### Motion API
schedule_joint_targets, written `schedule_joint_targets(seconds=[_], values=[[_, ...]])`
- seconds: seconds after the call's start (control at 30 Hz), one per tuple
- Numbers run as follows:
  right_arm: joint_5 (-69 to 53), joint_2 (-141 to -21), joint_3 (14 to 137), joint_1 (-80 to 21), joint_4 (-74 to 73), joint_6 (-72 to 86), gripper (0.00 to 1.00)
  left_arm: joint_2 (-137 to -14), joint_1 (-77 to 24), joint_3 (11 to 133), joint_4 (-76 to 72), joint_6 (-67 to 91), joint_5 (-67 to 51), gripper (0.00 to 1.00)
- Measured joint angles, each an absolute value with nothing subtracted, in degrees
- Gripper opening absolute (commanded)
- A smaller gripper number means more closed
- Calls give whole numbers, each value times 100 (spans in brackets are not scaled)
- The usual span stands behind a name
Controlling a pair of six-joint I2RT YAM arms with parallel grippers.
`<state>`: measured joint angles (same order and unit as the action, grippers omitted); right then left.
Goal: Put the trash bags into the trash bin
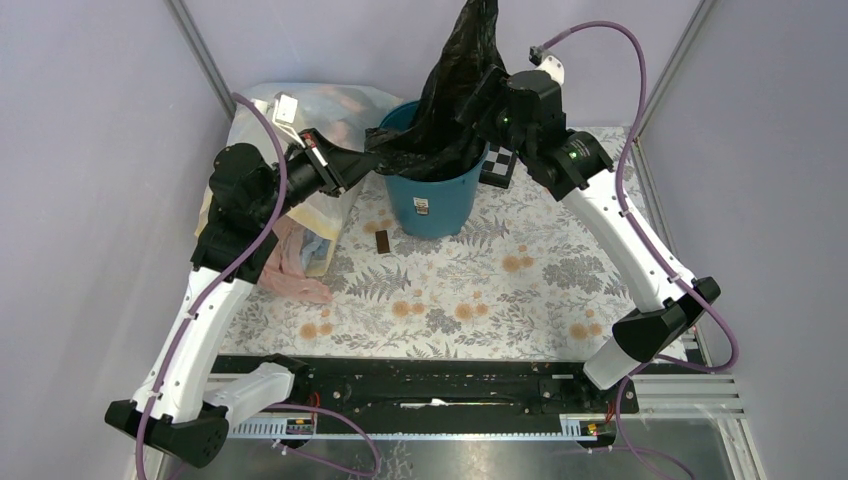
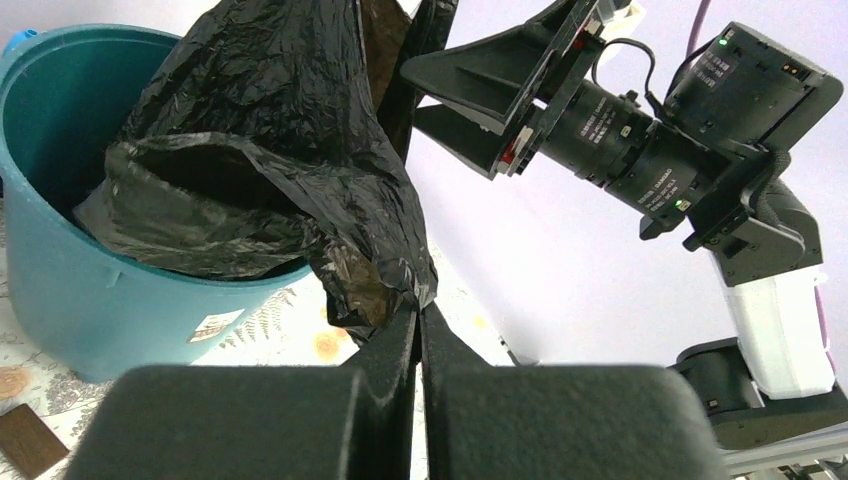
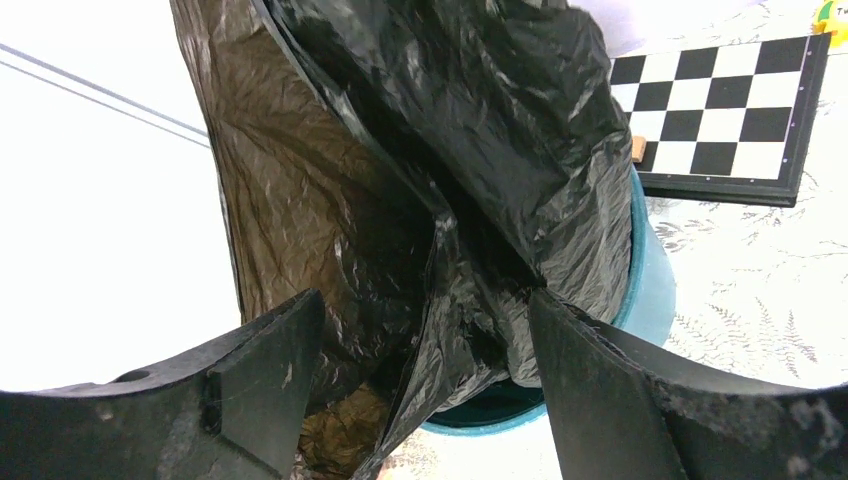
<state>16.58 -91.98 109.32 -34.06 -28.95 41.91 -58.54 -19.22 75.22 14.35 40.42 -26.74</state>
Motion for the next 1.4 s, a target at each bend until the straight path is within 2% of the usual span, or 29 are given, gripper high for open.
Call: schedule_joint_targets(seconds=[0.13,0.27,0.37,0.53,0.77,0.87,1.07,1.13,1.3,1.4], values=[[1868,-9196,10932,-3406,-2965,4211,75,-5841,-1922,7520,1546,3942,-2687,0],[1957,-9196,10934,-3406,-3092,4206,65,-5795,-1922,7520,1684,3874,-2692,0],[2001,-9196,10932,-3406,-3157,4206,64,-5760,-1922,7522,1761,3802,-2692,0],[2056,-9161,10759,-3406,-3151,4163,71,-5745,-1922,7522,1931,3697,-2689,0],[2268,-9157,10613,-3406,-3312,4150,69,-5688,-1922,7524,2128,3623,-2705,0],[2440,-9198,10689,-3406,-3535,4211,58,-5603,-1922,7537,2233,3579,-2735,0],[2582,-9137,10569,-3406,-3695,4283,22,-5468,-1922,7550,2502,3406,-2705,0],[2580,-9028,10405,-3406,-3693,4250,15,-5437,-1922,7550,2620,3343,-2650,0],[2486,-8510,9824,-3409,-3658,4250,18,-5369,-1925,7533,2810,3212,-2462,0],[2370,-8093,9312,-3409,-3555,4311,27,-5328,-1925,7529,2967,3133,-2248,0]])
